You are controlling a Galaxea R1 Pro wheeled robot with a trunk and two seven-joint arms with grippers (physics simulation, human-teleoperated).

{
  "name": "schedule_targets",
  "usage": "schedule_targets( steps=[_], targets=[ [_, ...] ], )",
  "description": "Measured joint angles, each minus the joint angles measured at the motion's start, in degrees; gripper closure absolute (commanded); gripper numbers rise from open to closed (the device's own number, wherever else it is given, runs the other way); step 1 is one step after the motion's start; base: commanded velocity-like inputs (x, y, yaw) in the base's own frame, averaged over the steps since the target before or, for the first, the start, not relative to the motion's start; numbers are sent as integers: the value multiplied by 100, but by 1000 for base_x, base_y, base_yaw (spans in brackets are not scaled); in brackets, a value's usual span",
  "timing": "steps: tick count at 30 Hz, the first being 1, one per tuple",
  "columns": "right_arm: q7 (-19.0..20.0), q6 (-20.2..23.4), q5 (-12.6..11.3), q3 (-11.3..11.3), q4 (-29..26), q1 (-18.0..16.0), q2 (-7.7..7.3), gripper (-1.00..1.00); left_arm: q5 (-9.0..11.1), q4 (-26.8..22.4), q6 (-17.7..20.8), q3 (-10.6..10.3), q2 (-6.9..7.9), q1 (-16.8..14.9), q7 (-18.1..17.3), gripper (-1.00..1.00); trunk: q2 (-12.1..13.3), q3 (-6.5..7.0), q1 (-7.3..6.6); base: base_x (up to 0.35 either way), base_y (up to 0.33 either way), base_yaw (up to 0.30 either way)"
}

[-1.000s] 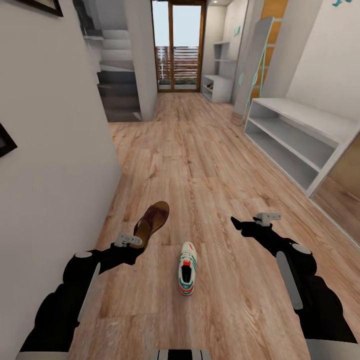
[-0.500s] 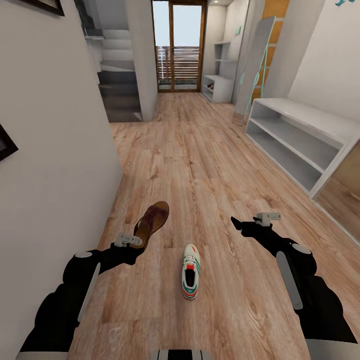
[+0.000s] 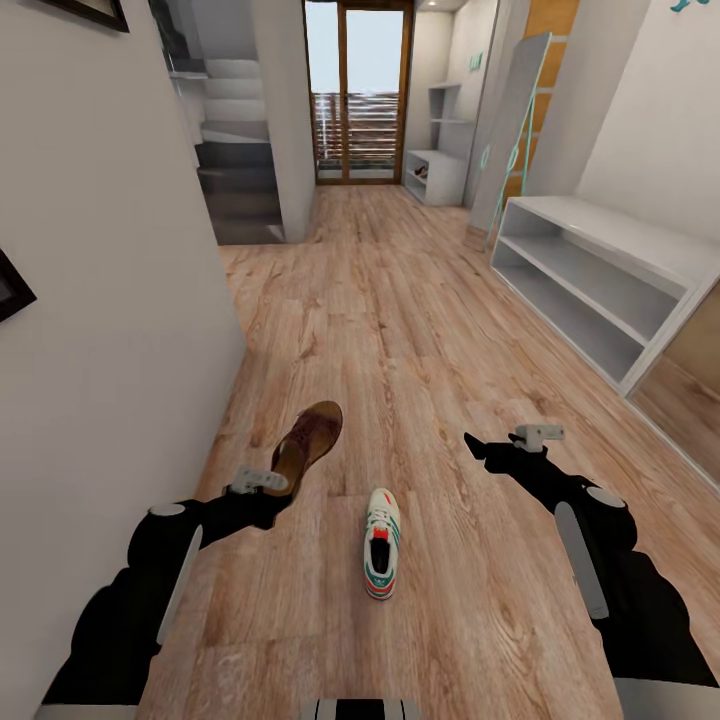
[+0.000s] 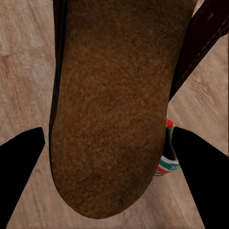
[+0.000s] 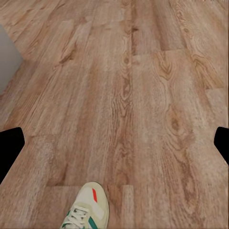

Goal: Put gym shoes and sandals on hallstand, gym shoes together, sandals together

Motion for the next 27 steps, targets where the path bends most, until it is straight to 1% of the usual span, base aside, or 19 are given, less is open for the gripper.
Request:
schedule_targets(
  steps=[1, 4, 6, 9, 16, 22, 27],
  targets=[
    [34, 32, 36, -32, -32, 0, -18, -100, 61, -2, -23, 0, -32, 6, -27, 100, 0, 0, 0, 0, 0, 0],
    [132, 127, 66, -129, -90, 0, -22, -100, 166, -2, -92, 1, -37, 10, -19, 100, 0, 0, 0, 0, 0, 0],
    [196, 134, 66, -180, -113, 0, -28, -100, 159, -2, -98, 2, -34, 11, -8, 100, 0, 0, 0, 0, 0, 0],
    [272, 110, 64, -176, -25, 0, -34, -100, 163, -2, -102, -5, -34, 3, 3, 100, 0, 0, 0, 0, 0, 0],
    [267, 99, 62, -163, 200, 0, -38, -100, 164, -2, -103, -10, -34, -56, 8, 100, 0, 0, 0, 0, 0, 0],
    [261, 98, 61, -158, 315, 0, -31, -100, 176, -7, -97, -10, -35, -240, -9, 100, 0, 0, 0, 0, 0, 0],
    [238, 98, 85, -137, 365, 0, -13, -100, 183, -15, -76, -11, -37, -400, -153, 100, 0, 0, 0, 0, 0, 0]
  ],
)
